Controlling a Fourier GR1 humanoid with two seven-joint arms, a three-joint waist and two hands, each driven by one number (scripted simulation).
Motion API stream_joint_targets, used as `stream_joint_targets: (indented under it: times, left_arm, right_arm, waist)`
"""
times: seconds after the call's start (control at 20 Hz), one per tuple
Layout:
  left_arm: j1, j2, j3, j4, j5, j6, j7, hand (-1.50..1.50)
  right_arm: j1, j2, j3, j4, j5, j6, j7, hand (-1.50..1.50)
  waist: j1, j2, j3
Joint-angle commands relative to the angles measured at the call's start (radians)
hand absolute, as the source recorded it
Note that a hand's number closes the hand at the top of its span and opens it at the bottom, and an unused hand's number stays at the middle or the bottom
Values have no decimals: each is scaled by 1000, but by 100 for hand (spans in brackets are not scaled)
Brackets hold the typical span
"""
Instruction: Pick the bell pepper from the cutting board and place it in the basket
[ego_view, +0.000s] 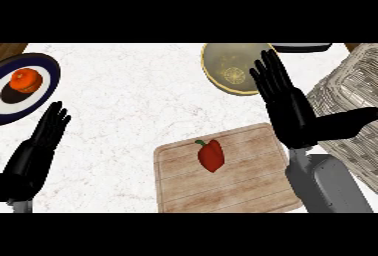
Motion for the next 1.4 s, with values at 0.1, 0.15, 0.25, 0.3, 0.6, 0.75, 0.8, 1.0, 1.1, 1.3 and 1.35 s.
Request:
stream_joint_targets:
  times: [0.1, 0.15, 0.25, 0.3, 0.6, 0.75, 0.8, 1.0, 1.1, 1.3, 1.35]
  left_arm:
    - [-126, 19, 17, 78, 2, 7, 114, 0]
    - [-110, 23, 18, 90, 6, -4, 107, 0]
    - [-132, 33, 12, 108, -21, 13, 130, 0]
    - [-88, 5, -22, 107, -2, -11, 127, 0]
    - [-206, -2, 5, 177, 12, 32, 258, 0]
    - [-214, 4, 18, 232, -15, 27, 251, 0]
    - [-255, 19, 60, 285, 32, -28, 248, 0]
    - [-237, 39, 80, 266, 32, -28, 263, 0]
    - [-243, -28, 31, 303, -20, 27, 228, 0]
    - [-208, -6, 37, 274, -1, -7, 234, 0]
    - [-252, 3, 54, 271, 10, 2, 267, 0]
  right_arm:
    - [-181, -25, -22, 128, -84, 276, -67, 150]
    - [-236, -14, -10, 117, -104, 322, -67, 150]
    - [-329, -21, -5, 124, -141, 430, -76, 150]
    - [-364, -135, 144, 0, 82, 501, -128, 150]
    - [-264, 33, 438, 23, 426, 466, -405, -150]
    - [-218, 85, 496, 18, 554, 351, -379, -150]
    - [-271, 101, 459, -57, 506, 358, -216, -150]
    - [-347, 50, 433, -169, 473, 438, 116, -150]
    - [-447, -19, 392, -152, 490, 507, 186, -150]
    - [-658, -139, 350, -97, 651, 558, 338, -150]
    - [-679, -151, 354, -79, 665, 579, 378, -150]
  waist:
    - [50, 24, 28]
    - [71, 28, 28]
    - [105, 44, 30]
    - [120, 17, 19]
    - [38, 13, 26]
    - [22, 3, 25]
    - [16, 1, 24]
    - [10, -7, 23]
    - [0, -6, 23]
    - [13, -18, 20]
    - [9, -14, 21]
